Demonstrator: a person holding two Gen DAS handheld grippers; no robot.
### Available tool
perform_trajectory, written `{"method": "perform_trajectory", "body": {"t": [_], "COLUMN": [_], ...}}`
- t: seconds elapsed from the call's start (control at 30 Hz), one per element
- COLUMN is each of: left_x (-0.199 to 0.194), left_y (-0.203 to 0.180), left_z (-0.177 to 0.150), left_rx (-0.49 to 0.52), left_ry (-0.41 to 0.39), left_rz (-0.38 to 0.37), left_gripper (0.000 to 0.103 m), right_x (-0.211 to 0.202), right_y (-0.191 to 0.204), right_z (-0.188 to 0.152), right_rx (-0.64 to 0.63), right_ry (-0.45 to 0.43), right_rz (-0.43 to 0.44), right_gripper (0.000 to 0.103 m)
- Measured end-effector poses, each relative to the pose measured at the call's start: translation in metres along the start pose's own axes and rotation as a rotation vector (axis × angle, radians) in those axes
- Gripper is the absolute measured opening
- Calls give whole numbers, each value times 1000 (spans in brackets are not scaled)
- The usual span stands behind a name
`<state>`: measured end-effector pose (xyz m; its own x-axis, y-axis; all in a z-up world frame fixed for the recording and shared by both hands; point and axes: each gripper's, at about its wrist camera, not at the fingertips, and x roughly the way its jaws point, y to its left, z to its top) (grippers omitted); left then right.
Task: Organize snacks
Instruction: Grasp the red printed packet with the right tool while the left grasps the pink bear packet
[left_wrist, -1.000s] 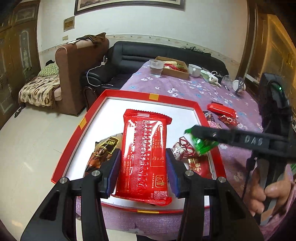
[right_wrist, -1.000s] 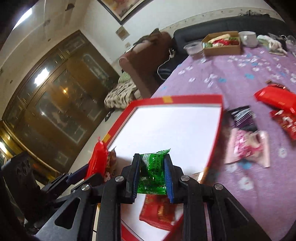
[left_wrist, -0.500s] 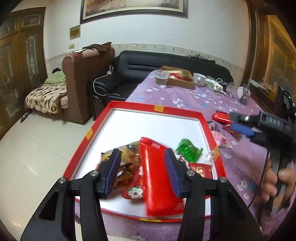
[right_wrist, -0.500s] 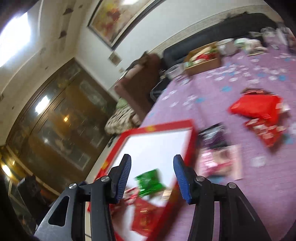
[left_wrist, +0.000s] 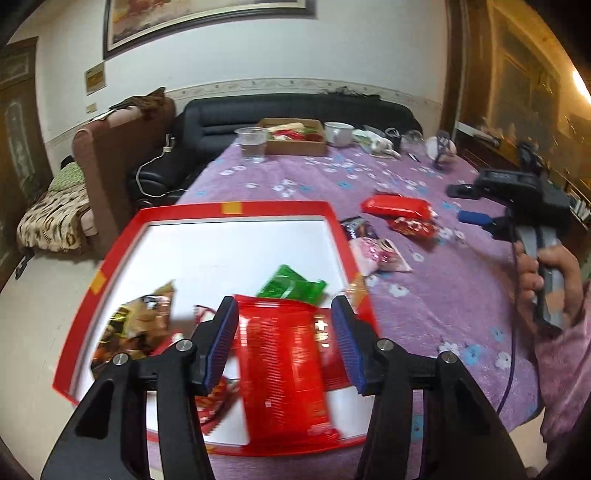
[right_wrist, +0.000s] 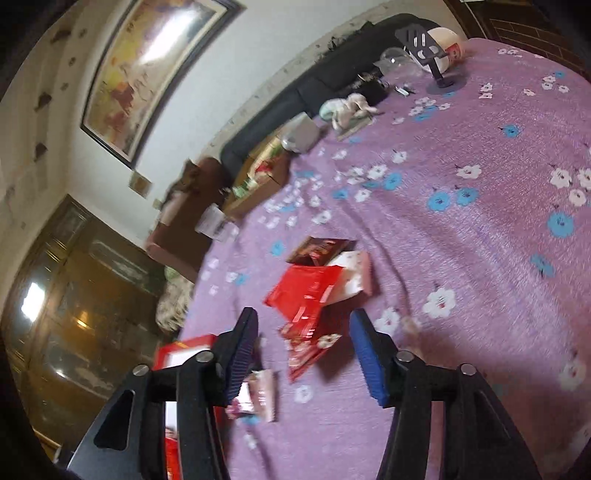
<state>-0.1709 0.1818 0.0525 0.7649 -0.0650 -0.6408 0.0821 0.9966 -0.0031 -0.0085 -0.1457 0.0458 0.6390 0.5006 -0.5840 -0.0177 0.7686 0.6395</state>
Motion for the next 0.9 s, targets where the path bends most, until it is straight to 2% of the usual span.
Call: {"method": "perform_trajectory", "body": {"t": [0.1,0.27,0.5,0.57,0.6,0.63,0.7,0.77,0.8,0.83,0.9], "left_x": [4,6,7,8,7,7,6,6,7,10,18], "left_y": [-6,-10,-12,-14,-17,-20,-31,-44,-49,-58,-72], "left_z": [1,2,4,6,9,10,17,24,27,32,39], "left_rx": [8,15,-1,-12,-11,-7,12,43,57,86,134], "left_ry": [15,33,52,58,60,61,59,52,50,46,48], "left_rz": [-5,-23,-49,-76,-91,-101,-131,-158,-163,-174,-182], "left_gripper": [51,51,51,51,51,51,51,52,56,65,67], "right_x": [16,41,77,81,82,82,80,73,66,61,48], "right_y": [5,27,49,54,57,59,60,53,45,38,20], "right_z": [1,-12,-25,-33,-36,-39,-44,-43,-41,-37,-30], "right_rx": [-33,-158,-310,-384,-425,-461,-508,-511,-489,-470,-421], "right_ry": [40,98,169,150,149,141,138,130,123,119,101], "right_rz": [-16,-70,-189,-248,-290,-327,-365,-390,-389,-381,-370], "right_gripper": [56,56,56,48,38,34,33,33,33,34,34]}}
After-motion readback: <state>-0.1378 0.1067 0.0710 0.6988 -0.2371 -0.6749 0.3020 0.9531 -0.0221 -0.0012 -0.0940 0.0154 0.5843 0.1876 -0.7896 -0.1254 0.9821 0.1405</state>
